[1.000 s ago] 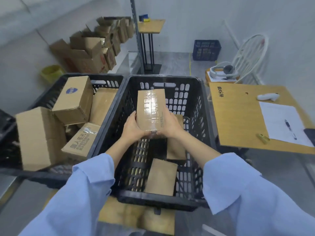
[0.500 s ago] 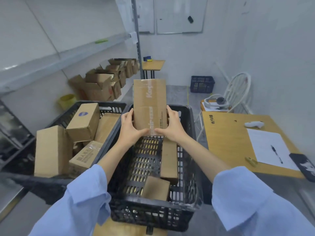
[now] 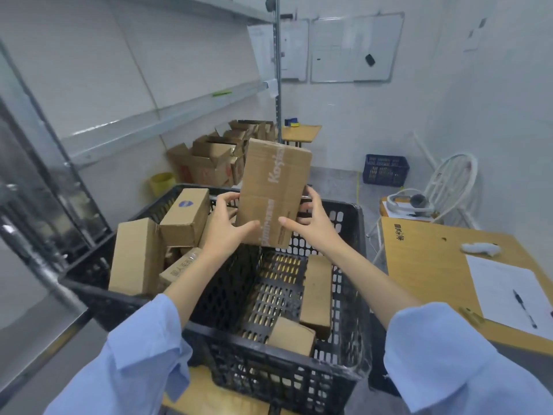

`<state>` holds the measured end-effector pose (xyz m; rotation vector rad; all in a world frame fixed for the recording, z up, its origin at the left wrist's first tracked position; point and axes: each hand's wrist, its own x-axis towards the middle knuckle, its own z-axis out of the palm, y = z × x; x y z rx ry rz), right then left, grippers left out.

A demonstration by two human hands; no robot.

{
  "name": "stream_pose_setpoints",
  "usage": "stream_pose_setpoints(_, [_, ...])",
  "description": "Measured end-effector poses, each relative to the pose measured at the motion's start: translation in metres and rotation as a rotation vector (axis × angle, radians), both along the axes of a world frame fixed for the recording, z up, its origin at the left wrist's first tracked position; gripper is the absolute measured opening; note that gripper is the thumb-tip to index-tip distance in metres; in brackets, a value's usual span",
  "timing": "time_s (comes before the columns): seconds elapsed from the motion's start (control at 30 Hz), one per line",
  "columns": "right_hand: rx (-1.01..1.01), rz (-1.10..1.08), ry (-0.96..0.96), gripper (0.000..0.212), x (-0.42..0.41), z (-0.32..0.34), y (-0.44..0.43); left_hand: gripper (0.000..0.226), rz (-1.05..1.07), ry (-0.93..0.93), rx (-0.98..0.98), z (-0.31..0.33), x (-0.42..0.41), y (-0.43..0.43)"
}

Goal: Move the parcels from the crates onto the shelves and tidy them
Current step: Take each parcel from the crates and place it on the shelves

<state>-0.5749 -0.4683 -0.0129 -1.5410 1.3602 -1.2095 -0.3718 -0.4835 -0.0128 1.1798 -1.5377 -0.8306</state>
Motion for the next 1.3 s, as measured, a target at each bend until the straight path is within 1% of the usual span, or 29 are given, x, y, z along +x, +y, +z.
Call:
stream_pose_setpoints(0.1, [0.008, 0.052, -0.008, 0.087, 0.015, 0.001, 0.000, 0.084, 0.009, -0.049, -0.015, 0.005, 0.017, 0.005])
stream_pose_setpoints(0.17, [0.012, 0.091, -0.027, 0.082, 0.026, 0.003, 0.001, 0.088, 0.018, -0.069, 0.003, 0.005, 0.029, 0.010])
stream_pose_setpoints(0.23, [0.020, 0.123, -0.051, 0.079, 0.040, 0.007, 0.001, 0.080, 0.037, -0.030, -0.018, 0.006, 0.043, 0.018])
stream_pose_setpoints(0.33, [0.059, 0.173, -0.086, 0.069, 0.062, 0.011, 0.001, 0.062, 0.100, -0.040, -0.065, 0.010, 0.068, 0.030])
stream_pose_setpoints(0.4, [0.081, 0.212, -0.100, 0.064, 0.079, 0.014, 0.002, 0.057, 0.130, -0.032, -0.051, 0.014, 0.086, 0.037])
stream_pose_setpoints(0.47, [0.085, 0.260, -0.112, 0.060, 0.097, 0.019, 0.003, 0.058, 0.164, -0.007, -0.045, 0.019, 0.105, 0.045])
stream_pose_setpoints(0.5, [0.085, 0.287, -0.122, 0.062, 0.107, 0.021, 0.004, 0.057, 0.186, -0.001, -0.048, 0.022, 0.113, 0.050])
stream_pose_setpoints(0.6, [0.098, 0.362, -0.125, 0.081, 0.138, 0.028, 0.009, 0.056, 0.257, 0.002, -0.047, 0.029, 0.138, 0.066])
stream_pose_setpoints(0.63, [0.108, 0.386, -0.126, 0.084, 0.149, 0.031, 0.012, 0.057, 0.275, 0.002, -0.036, 0.030, 0.148, 0.072])
stream_pose_setpoints(0.67, [0.116, 0.411, -0.132, 0.082, 0.161, 0.034, 0.015, 0.060, 0.287, 0.006, -0.026, 0.030, 0.160, 0.078])
stream_pose_setpoints(0.73, [0.123, 0.450, -0.161, 0.070, 0.184, 0.037, 0.020, 0.067, 0.306, 0.009, -0.014, 0.030, 0.183, 0.091])
stream_pose_setpoints(0.77, [0.125, 0.470, -0.174, 0.068, 0.195, 0.039, 0.023, 0.070, 0.315, 0.015, -0.007, 0.031, 0.194, 0.099])
stream_pose_setpoints(0.9, [0.092, 0.556, -0.115, 0.091, 0.239, 0.040, 0.045, 0.070, 0.327, 0.058, -0.033, 0.037, 0.233, 0.134])
stream_pose_setpoints(0.93, [0.075, 0.577, -0.093, 0.092, 0.249, 0.039, 0.051, 0.073, 0.339, 0.057, -0.034, 0.037, 0.243, 0.143])
stream_pose_setpoints(1.0, [0.048, 0.614, -0.061, 0.085, 0.268, 0.038, 0.063, 0.079, 0.381, 0.042, -0.044, 0.037, 0.264, 0.163])
stream_pose_setpoints(1.1, [0.016, 0.661, -0.023, 0.077, 0.294, 0.036, 0.083, 0.078, 0.447, -0.001, -0.057, 0.035, 0.293, 0.195])
stream_pose_setpoints(1.17, [-0.002, 0.698, 0.013, 0.081, 0.312, 0.035, 0.098, 0.078, 0.476, -0.030, -0.059, 0.032, 0.311, 0.217])
stream_pose_setpoints(1.3, [-0.062, 0.741, 0.078, 0.098, 0.343, 0.035, 0.130, 0.094, 0.504, -0.099, -0.059, 0.029, 0.341, 0.260])
